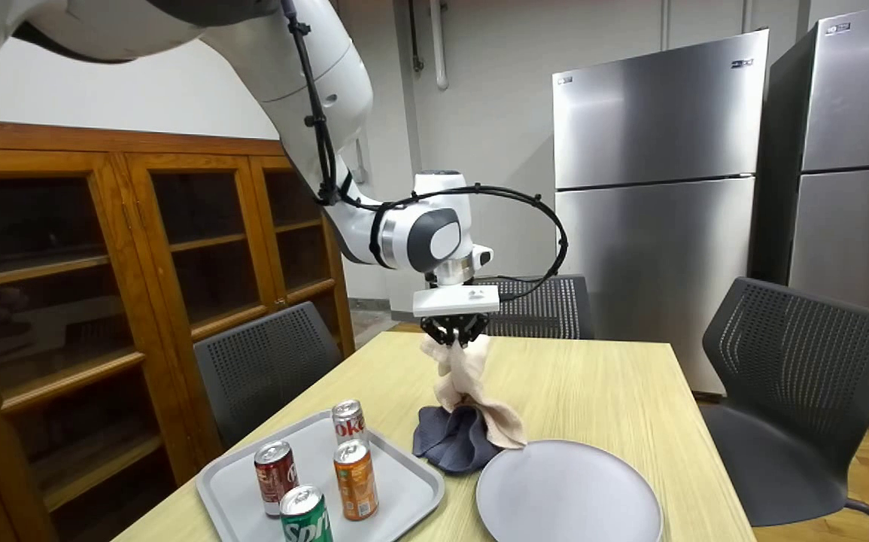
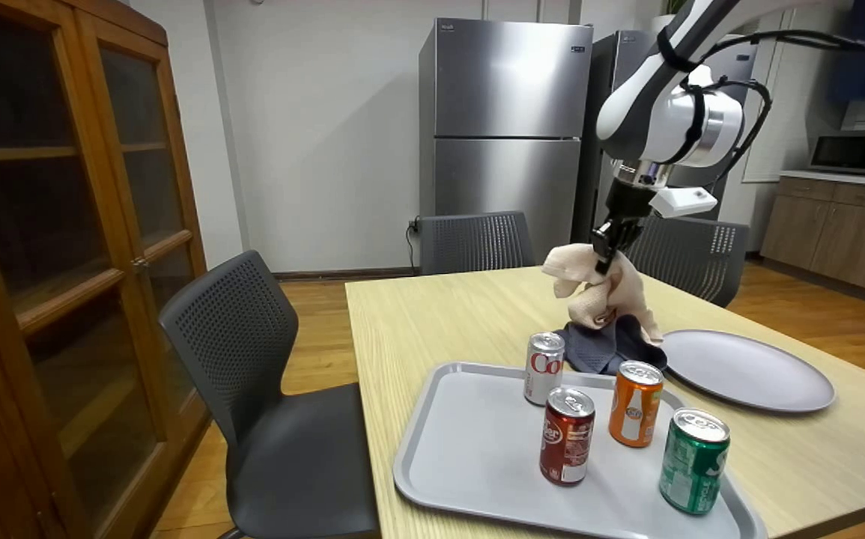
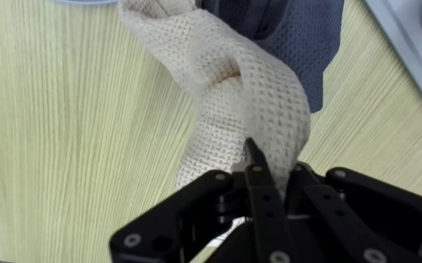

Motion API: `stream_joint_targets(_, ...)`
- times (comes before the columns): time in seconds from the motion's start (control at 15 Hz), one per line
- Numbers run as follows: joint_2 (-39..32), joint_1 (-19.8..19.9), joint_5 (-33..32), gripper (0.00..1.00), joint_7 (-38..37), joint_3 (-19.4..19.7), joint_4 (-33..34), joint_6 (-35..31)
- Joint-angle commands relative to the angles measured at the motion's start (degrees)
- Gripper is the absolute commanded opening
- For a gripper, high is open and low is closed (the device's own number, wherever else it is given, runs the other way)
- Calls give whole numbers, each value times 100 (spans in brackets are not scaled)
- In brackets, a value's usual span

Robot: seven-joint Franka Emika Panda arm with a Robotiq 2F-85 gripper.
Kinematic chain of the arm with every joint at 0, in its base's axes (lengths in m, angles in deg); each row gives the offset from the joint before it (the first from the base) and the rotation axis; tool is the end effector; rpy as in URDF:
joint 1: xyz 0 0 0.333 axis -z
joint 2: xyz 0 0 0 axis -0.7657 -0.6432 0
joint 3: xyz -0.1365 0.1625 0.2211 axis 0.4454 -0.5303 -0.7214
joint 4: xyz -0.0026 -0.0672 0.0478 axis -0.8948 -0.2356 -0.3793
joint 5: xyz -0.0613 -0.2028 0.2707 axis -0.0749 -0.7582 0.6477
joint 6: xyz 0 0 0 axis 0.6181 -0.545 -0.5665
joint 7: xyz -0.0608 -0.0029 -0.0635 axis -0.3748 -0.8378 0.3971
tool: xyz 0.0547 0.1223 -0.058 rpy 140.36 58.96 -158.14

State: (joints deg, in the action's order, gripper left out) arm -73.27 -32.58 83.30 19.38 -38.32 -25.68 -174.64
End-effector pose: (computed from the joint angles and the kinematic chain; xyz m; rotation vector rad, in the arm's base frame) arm 0.6041 -0.1352 0.2363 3.0779 0.5095 0.3657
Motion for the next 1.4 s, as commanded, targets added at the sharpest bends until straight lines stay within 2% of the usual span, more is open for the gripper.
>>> stream_joint_targets(0.0, 361, 24, -171, 2, 359, 12, -560, 185)
stream_joint_targets(0.27, 236, -102, -387, 2, 241, 190, -624, 291)
stream_joint_targets(0.67, -23, -433, -856, 2, -191, 517, -335, 404)
stream_joint_targets(1.13, -297, -654, -988, 2, -705, 507, 93, 419)
stream_joint_targets(1.2, -325, -652, -981, 25, -733, 498, 145, 445)
stream_joint_targets(1.33, -356, -654, -998, 39, -773, 514, 236, 531)
